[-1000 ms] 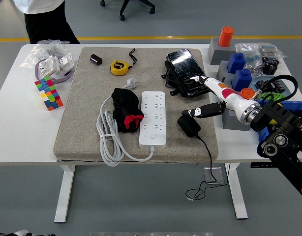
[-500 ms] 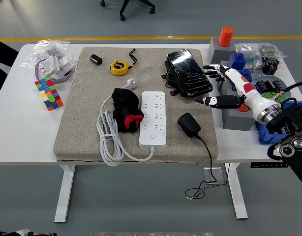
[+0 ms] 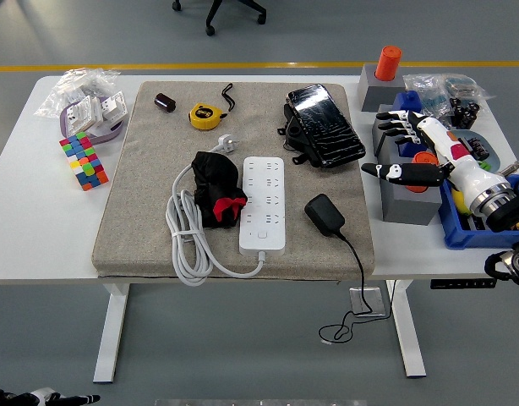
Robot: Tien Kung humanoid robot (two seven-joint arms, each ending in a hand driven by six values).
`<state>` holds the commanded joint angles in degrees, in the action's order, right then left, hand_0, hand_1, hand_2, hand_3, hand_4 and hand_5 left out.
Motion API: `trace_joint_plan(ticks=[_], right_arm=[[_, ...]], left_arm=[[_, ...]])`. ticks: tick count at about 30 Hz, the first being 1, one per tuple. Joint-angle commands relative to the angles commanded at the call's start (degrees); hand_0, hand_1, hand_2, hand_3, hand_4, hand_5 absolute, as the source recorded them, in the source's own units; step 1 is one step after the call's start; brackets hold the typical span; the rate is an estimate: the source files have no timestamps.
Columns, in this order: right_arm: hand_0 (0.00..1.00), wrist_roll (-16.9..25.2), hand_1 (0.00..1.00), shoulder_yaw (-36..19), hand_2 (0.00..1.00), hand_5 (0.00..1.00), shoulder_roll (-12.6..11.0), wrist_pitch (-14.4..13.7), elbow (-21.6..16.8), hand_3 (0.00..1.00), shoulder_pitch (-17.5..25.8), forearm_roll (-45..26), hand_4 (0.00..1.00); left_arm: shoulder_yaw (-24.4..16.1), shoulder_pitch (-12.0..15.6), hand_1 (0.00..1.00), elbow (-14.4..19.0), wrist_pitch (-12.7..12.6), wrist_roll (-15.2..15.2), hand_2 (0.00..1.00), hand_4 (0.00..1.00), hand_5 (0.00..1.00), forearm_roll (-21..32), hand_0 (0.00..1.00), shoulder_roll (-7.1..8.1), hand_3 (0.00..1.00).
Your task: Pull the plug out and thorw away
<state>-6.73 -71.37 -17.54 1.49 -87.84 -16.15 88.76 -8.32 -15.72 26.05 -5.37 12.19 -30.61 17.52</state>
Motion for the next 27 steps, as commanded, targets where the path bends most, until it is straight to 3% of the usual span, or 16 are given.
trace_joint_plan(ticks=[2, 7, 8, 27], right_arm=[[0.712, -0.01, 0.726, -0.58, 0.728, 0.295, 0.17, -0.06, -0.36, 0.713, 0.57, 0.04, 0.998], [0.712, 0.18, 0.726, -1.61, 0.728, 0.295, 0.34, -0.74, -1.14, 0.713, 1.20, -0.26, 0.998], [0.672, 0.18, 0.695, -1.66, 0.708, 0.282, 0.28, -0.91, -1.25, 0.671, 1.22, -0.44, 0.998], [0.652, -0.63, 0.664, -0.81, 0.687, 0.279, -0.62, -0.85, -6.18, 0.638, 2.33, -2.45, 0.971]], left_arm=[[-0.11, -0.17, 0.686, 0.04, -0.01, -0.04, 0.711, 0.941, 0.539, -0.04, 0.548, -0.09, 0.721], [-0.16, -0.51, 0.686, 0.07, -0.01, -0.02, 0.711, 0.941, 0.539, -0.09, 0.548, -0.27, 0.721], [-0.16, -0.58, 0.686, 0.08, -0.01, -0.03, 0.711, 0.940, 0.538, -0.08, 0.547, -0.30, 0.722], [0.41, -1.55, 0.686, -0.12, -0.08, 0.04, 0.712, 0.938, 0.541, 0.64, 0.550, -1.12, 0.718]])
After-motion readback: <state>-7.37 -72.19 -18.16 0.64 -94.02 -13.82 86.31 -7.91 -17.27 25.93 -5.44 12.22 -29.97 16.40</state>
